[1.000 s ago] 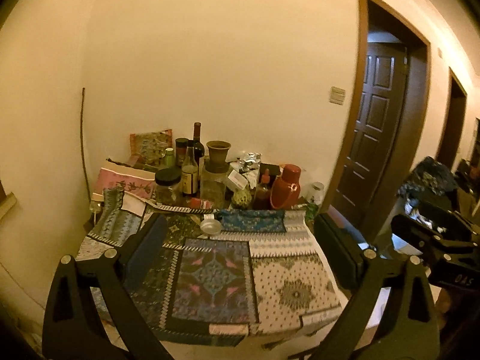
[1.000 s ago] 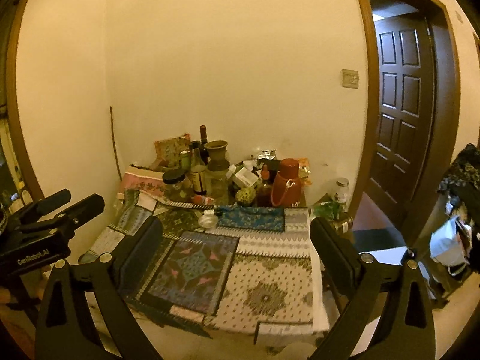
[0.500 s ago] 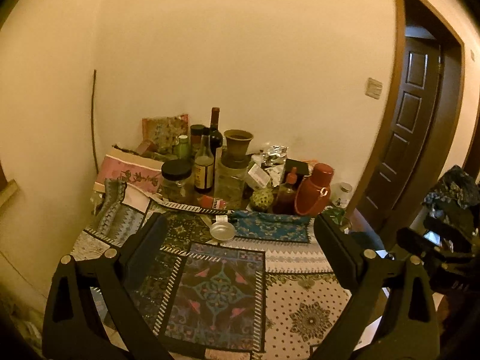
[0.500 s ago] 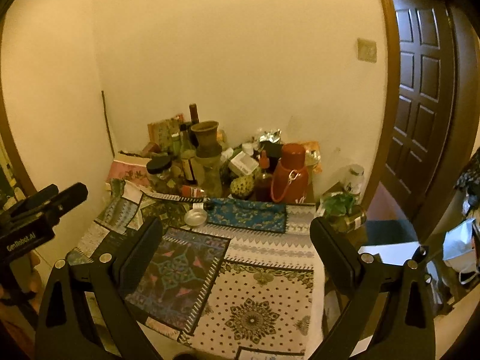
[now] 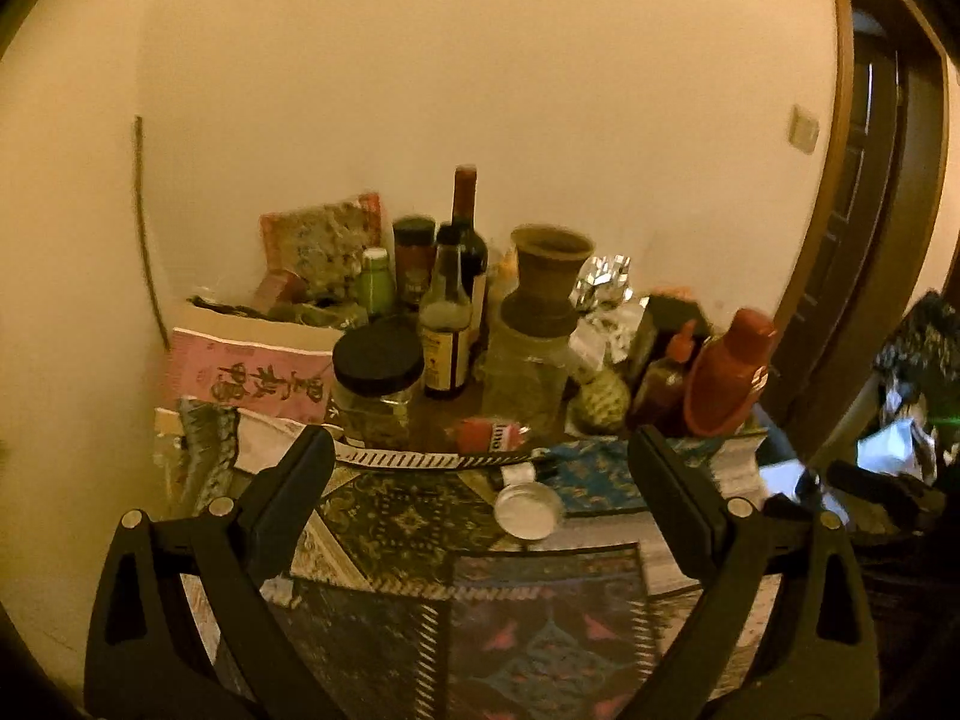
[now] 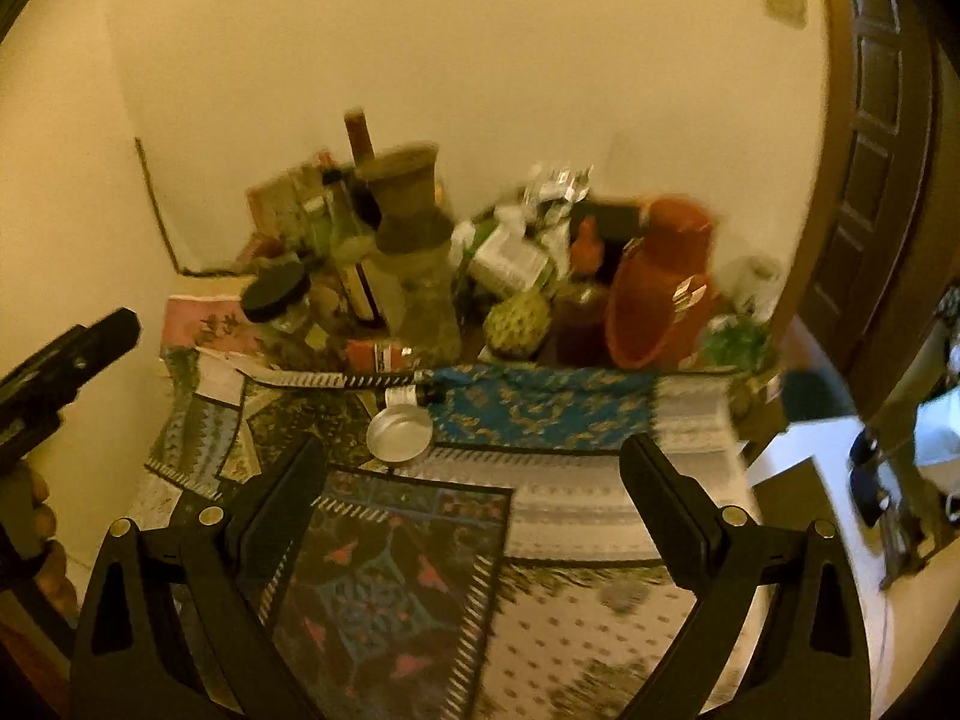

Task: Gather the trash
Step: 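Grasp the small brown bottle with the left tool while the right tool grasps the round metal lid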

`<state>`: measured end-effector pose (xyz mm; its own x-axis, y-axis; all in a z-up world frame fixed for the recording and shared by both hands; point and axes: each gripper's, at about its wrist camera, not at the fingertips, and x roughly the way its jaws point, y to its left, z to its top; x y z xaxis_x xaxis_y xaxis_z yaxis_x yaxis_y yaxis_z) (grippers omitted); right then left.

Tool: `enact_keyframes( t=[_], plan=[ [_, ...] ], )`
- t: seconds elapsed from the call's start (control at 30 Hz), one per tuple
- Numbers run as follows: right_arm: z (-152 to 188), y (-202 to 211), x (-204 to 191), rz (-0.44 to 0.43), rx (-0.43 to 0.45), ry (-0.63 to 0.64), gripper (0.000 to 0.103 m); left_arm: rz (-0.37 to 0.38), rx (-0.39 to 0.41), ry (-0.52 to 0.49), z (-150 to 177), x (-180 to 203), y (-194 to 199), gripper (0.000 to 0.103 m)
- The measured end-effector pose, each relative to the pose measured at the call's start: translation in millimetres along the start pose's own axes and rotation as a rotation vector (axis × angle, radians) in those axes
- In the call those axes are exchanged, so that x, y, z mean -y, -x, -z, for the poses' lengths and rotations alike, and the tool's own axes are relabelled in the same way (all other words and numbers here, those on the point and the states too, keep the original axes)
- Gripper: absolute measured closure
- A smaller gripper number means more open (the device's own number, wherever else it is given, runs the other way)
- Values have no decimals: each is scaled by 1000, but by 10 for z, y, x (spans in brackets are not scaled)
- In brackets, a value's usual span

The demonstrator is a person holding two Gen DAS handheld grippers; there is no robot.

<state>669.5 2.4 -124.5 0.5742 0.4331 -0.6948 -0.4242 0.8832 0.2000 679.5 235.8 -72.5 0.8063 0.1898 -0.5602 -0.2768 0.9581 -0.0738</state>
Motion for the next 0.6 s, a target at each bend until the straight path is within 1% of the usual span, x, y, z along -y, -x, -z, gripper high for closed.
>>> enact_keyframes(
  t=[0.13, 0.17, 0.2, 0.23, 0.3, 0.33, 0.37, 0.4, 0.47, 0.5, 0.57, 0.6],
  plan=[
    [10, -691, -70, 2, -92, -40, 6, 44, -77, -22, 39, -246, -548, 4],
    [21, -869, -79, -2, -120, -52, 9, 57, -94, -21, 56, -273, -652, 4],
    [29, -1023, -86, -8, -147, -61, 14, 75, -119, -16, 81, -322, -780, 5],
    [35, -1178, -99, -17, -177, -69, 17, 95, -147, -6, 116, -369, -909, 5],
    [67, -1488, -134, -21, -221, -73, 35, 123, -194, 11, 183, -445, -1119, 12],
    [74, -1597, -152, -15, -239, -67, 37, 132, -214, 18, 215, -476, -1221, 14],
    [92, -1711, -167, -7, -256, -62, 43, 137, -234, 22, 251, -504, -1315, 17],
    [106, -1817, -177, 0, -273, -57, 51, 141, -255, 25, 285, -530, -1411, 19],
    [138, -2013, -196, 1, -309, -46, 61, 146, -296, 28, 365, -578, -1600, 23],
    [153, -2074, -203, 6, -318, -41, 65, 148, -309, 29, 392, -593, -1661, 24],
    [177, -2168, -214, 27, -321, -30, 67, 156, -339, 30, 454, -628, -1787, 27],
    [185, -2198, -218, 33, -321, -25, 72, 161, -348, 28, 481, -639, -1833, 28]
  ],
)
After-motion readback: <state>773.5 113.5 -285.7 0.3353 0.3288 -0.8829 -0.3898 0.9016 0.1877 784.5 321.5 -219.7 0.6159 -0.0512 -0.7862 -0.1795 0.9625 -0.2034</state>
